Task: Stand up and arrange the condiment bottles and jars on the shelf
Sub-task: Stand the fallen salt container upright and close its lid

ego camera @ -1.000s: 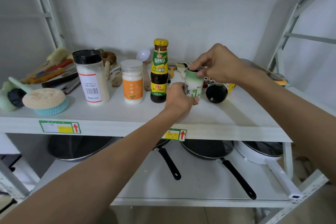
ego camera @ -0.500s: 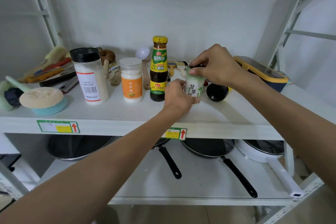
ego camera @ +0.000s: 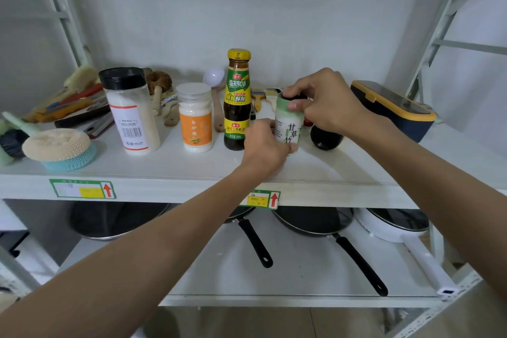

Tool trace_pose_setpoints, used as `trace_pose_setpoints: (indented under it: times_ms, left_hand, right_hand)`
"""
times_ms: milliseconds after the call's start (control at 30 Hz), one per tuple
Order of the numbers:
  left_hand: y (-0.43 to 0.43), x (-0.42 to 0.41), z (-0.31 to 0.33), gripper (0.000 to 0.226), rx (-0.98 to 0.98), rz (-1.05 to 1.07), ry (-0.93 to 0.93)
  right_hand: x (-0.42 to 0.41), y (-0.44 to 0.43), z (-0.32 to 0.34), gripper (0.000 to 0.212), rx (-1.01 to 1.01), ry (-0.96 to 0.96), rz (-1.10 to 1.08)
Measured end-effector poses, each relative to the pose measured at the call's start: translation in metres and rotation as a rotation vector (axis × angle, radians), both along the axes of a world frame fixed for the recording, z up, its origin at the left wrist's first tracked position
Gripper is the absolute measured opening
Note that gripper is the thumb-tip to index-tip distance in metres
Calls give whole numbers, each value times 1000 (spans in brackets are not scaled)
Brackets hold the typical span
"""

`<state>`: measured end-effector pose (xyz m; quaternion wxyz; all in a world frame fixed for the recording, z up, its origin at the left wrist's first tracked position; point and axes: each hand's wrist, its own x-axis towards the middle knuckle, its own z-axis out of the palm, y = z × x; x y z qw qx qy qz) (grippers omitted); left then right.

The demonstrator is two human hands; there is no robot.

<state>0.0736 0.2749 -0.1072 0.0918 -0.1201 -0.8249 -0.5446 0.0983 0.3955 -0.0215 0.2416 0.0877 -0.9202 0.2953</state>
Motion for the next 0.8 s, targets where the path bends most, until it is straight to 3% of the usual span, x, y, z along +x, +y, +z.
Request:
trace_pose_setpoints:
  times_ms: [267,400,500,567,633,800]
  left_hand:
    - [3,6,1,46,-2,-5,23]
    - [-4,13,16,45,-64,-24,-46]
    - [-15,26,35,57,-210,36,-61]
    - [-18,43,45,50,-325,10,-7]
    - [-15,64,53,41,-395,-102,38]
    - [29,92,71,20,-544,-262,235]
  right_hand:
    - [0,4,-3,29,-70,-45,20]
    - [14,10,6,52,-253,-136,60]
    - [13,30,9,31,-464,-33,-71]
    - [6,50,10,14,-527,-2,-243]
    - [-1,67,10,21,-574,-105,-388]
    - [-10,88,17,15,-588,-388,-577]
